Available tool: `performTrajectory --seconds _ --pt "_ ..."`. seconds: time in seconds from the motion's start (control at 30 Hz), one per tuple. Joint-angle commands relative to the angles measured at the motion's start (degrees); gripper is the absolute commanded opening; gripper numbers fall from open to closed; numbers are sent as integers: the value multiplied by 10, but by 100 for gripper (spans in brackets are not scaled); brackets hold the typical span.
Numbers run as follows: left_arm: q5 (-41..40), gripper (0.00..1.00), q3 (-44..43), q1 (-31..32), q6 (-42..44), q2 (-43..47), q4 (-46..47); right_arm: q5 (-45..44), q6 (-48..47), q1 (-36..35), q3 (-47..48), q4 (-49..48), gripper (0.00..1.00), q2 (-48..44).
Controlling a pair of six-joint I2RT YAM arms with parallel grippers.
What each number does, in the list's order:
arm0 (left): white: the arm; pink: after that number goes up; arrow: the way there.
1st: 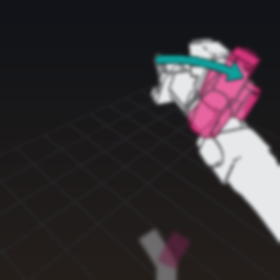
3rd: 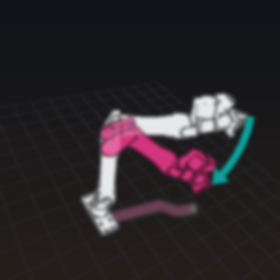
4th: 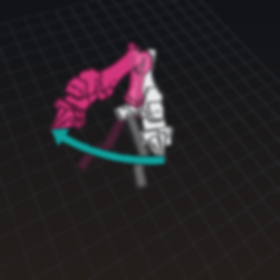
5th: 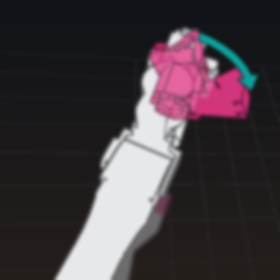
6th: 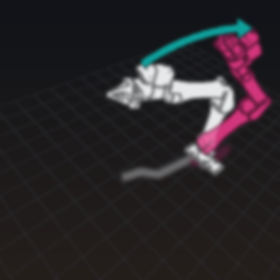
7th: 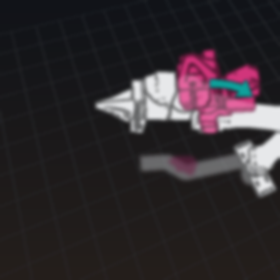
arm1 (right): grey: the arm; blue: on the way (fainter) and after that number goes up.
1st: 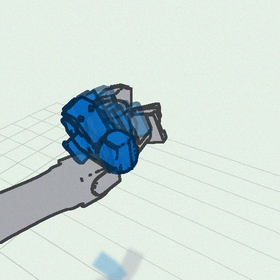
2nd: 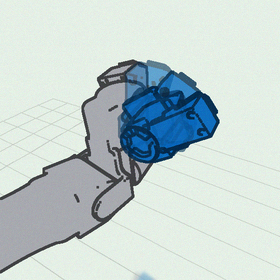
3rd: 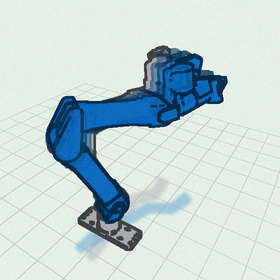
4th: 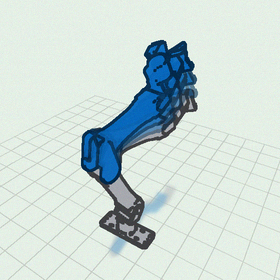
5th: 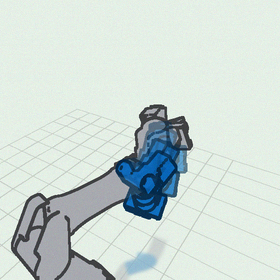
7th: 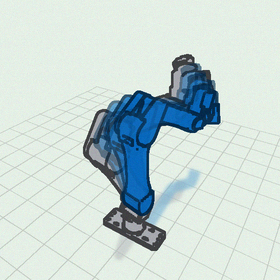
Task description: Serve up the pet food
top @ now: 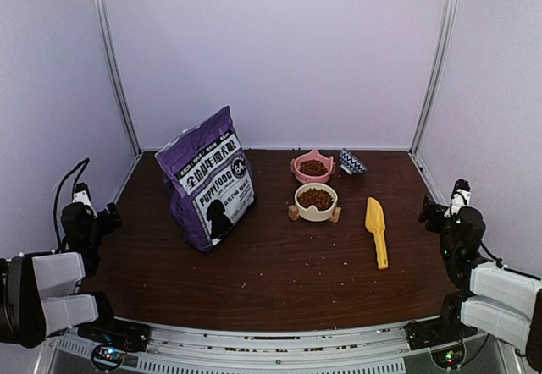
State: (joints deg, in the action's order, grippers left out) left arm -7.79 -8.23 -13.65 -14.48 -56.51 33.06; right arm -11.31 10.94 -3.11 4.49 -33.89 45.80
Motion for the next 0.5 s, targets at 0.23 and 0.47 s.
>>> performTrajectory --seconds 0.23,0.47 --pt "-11 98 -75 30 45 -156 190 26 -41 5 52 -218 91 182" --pt "-22 98 -76 42 57 -167 199 27 -43 5 39 -234 91 175"
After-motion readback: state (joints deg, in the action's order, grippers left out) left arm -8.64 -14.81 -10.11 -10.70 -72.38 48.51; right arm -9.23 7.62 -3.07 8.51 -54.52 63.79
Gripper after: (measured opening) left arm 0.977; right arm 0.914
